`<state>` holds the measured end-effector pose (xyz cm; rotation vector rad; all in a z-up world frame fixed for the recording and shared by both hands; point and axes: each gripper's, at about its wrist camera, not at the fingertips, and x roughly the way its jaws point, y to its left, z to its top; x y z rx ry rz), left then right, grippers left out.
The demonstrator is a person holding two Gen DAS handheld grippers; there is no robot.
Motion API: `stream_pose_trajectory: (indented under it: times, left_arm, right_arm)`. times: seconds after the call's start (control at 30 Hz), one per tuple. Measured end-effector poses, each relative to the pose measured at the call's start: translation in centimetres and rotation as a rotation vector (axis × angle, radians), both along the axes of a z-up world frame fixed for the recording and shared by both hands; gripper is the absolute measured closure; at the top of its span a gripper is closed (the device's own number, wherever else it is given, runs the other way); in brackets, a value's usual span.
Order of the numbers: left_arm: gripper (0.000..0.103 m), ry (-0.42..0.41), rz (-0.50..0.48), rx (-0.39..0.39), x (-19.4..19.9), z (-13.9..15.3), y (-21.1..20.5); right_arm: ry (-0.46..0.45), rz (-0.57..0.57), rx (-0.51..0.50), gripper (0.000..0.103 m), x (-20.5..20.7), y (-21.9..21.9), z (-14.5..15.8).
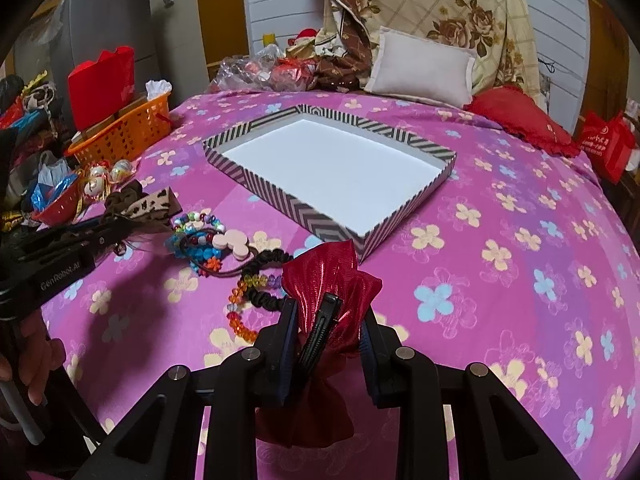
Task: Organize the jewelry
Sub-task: 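Carry the leopard scrunchie and red bow over the striped tray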
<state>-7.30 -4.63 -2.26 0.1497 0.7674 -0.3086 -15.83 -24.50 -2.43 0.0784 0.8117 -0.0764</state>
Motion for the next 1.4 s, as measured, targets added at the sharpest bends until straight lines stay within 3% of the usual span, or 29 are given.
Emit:
stream_pose_trajectory:
  times: [0.83,1.2,1.4]
  left_arm:
    - [0.078,-0.041,-0.028,-0.018,4.4,4.8,-2.8]
    - [0.078,-0.005,-0.03,-0.017,11.0,5.7,-6.0]
    - [0.078,0.057,-0.029,-0.012,15.6,4.2,-8.6]
  right_arm:
    - [-0.026,-0.019,-0.053,0.076,4.9,-2.4,2.8]
    - [-0.027,-0.035,-0.054,0.076,10.1,-4.3,3.2]
    - [0.005,-0.048,0.027,0.076,14.7,-5.8,1.6]
